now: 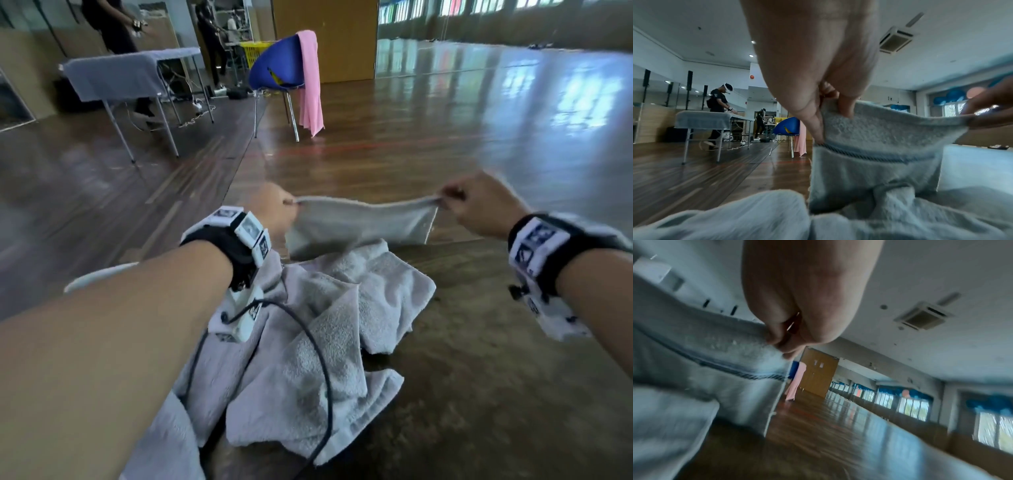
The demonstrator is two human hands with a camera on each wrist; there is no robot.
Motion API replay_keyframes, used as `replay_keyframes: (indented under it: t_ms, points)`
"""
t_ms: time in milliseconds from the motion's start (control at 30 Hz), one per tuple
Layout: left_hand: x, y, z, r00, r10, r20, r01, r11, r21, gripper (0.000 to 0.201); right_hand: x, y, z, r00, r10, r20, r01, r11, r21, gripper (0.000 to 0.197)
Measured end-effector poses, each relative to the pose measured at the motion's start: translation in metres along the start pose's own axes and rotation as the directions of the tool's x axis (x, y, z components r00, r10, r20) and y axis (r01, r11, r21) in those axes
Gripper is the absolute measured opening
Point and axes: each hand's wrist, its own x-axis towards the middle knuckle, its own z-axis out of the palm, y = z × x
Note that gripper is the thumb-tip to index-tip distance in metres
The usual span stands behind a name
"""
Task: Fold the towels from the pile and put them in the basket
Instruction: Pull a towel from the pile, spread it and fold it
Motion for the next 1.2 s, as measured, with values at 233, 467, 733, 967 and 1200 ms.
replay_keyframes:
  t_ms: [233, 467, 733, 967, 1200]
  points:
    - [-0.070, -0.004, -0.017, 0.978, -0.026, 0.206, 0.003, 0.994, 0.110, 0.032, -0.088, -0.018, -0.016, 0.996, 0.080, 0.037, -0.081, 0.997, 0.018, 0.019]
    - [-0.125, 0.009, -0.054, 0.992, 0.102, 0.070, -0.102, 0.995, 0.004, 0.034, -0.142, -0.062, -0.075, 0.986, 0.138, -0.090, -0.118, 0.973, 0.196, 0.014]
    - [-0.168, 0.029, -0.086, 0.989, 0.147, -0.014, -0.147, 0.970, -0.194, 0.046, -0.180, -0.101, -0.146, 0.977, 0.143, -0.159, -0.067, 0.911, 0.407, 0.016]
    - [-0.201, 0.046, -0.104, 0.952, 0.269, -0.144, -0.292, 0.939, -0.180, 0.039, -0.199, -0.116, -0.183, 0.974, 0.215, -0.070, -0.156, 0.862, 0.482, 0.025]
    - [-0.229, 0.048, -0.115, 0.978, 0.210, -0.003, -0.209, 0.970, -0.121, 0.035, -0.228, -0.140, -0.202, 0.948, 0.179, 0.262, -0.297, 0.794, 0.531, 0.020]
